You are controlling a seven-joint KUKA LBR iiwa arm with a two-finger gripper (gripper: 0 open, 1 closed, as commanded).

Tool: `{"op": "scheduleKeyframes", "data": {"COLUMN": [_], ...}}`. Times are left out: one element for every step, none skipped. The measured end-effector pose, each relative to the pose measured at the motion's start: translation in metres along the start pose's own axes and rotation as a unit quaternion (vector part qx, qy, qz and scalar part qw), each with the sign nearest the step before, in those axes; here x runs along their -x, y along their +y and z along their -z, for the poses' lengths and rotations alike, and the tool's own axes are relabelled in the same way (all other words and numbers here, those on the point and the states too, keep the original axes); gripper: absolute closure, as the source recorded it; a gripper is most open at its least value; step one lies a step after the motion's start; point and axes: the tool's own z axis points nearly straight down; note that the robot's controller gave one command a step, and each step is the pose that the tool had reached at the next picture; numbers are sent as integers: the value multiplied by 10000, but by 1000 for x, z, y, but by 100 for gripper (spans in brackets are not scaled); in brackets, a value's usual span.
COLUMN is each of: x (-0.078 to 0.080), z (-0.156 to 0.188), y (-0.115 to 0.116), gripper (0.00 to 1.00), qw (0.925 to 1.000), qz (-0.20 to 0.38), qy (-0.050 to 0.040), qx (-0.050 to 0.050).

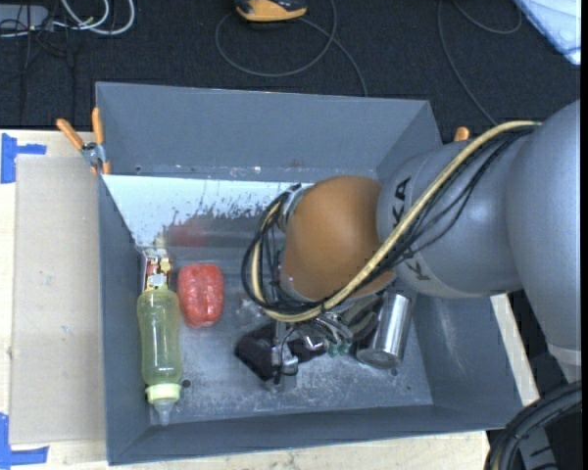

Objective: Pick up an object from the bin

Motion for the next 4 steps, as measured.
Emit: {"op": "scheduleKeyframes", "data": {"x": [22,36,35,35], "z": [-14,-38,-38,57], "y": [-10,-22,-23,-24], "gripper": [0,100,100,100], "qw": [9990,9963,9963,9954], "qz": [-443,-860,-865,-960], "qy": [-7,5,6,7], "qx": [1,9,11,13]}}
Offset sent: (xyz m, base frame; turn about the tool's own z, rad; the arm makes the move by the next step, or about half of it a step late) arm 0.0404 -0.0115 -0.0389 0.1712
